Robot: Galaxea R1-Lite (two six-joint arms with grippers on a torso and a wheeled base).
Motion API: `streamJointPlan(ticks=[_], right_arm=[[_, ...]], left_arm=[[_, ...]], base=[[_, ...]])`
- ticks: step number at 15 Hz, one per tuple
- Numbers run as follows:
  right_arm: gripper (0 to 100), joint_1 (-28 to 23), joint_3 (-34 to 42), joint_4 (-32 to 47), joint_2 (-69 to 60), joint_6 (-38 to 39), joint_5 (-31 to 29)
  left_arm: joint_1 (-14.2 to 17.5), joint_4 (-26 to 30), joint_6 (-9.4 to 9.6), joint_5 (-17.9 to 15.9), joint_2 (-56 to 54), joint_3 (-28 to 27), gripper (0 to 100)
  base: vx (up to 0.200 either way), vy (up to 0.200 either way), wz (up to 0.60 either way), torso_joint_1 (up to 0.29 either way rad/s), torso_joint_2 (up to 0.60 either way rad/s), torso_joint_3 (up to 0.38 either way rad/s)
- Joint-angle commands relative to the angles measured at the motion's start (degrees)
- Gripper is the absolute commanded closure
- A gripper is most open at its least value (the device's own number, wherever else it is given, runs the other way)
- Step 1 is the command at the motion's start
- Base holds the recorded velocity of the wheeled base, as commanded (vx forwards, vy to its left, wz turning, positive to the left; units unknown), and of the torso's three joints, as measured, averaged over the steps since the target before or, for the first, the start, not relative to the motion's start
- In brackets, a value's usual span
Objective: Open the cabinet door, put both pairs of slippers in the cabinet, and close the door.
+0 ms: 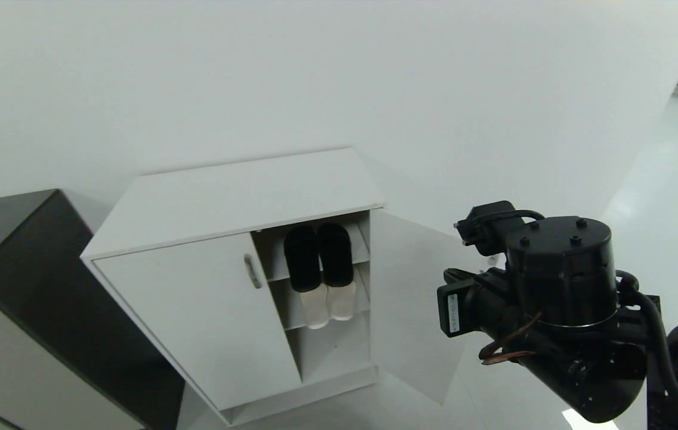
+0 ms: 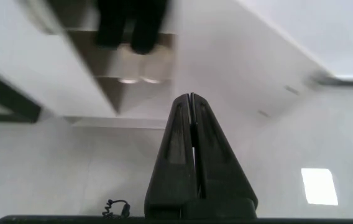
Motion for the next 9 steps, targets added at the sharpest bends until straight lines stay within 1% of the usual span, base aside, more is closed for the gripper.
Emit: streamJointPlan(ticks=[1, 3, 4, 5, 7, 9], right_arm=[[100, -2.5, -0.2, -1.2, 0.1, -0.7, 0.1], [100, -7.7, 0.6, -4.8, 1.4, -2.0, 3.6], [100, -8.7, 0.6, -5.7, 1.9, -2.1, 4.6], [100, -11.1, -1.1, -7.4, 4.0, -1.8, 5.7], [100, -13.5, -4.6, -7.3, 6.7, -0.7, 5.7], [100, -15.6, -8.0, -7.3, 9.7, 0.8, 5.8]], left_arm=[[0.0, 0.0, -0.01, 0.0, 0.1, 0.0, 100], [0.0, 0.0, -0.01, 0.0, 0.1, 0.0, 100], [0.0, 0.0, -0.01, 0.0, 0.1, 0.0, 100], [0.0, 0.0, -0.01, 0.0, 0.1, 0.0, 100], [0.0, 0.0, -0.01, 0.0, 0.0, 0.0, 100], [0.0, 0.0, -0.01, 0.0, 0.1, 0.0, 100]], base=[[0.000, 0.000, 0.00, 0.000, 0.00, 0.000], [0.000, 0.000, 0.00, 0.000, 0.00, 0.000], [0.000, 0.000, 0.00, 0.000, 0.00, 0.000], [0.000, 0.000, 0.00, 0.000, 0.00, 0.000], [0.000, 0.000, 0.00, 0.000, 0.00, 0.000], [-0.200, 0.000, 0.00, 0.005, 0.00, 0.000]])
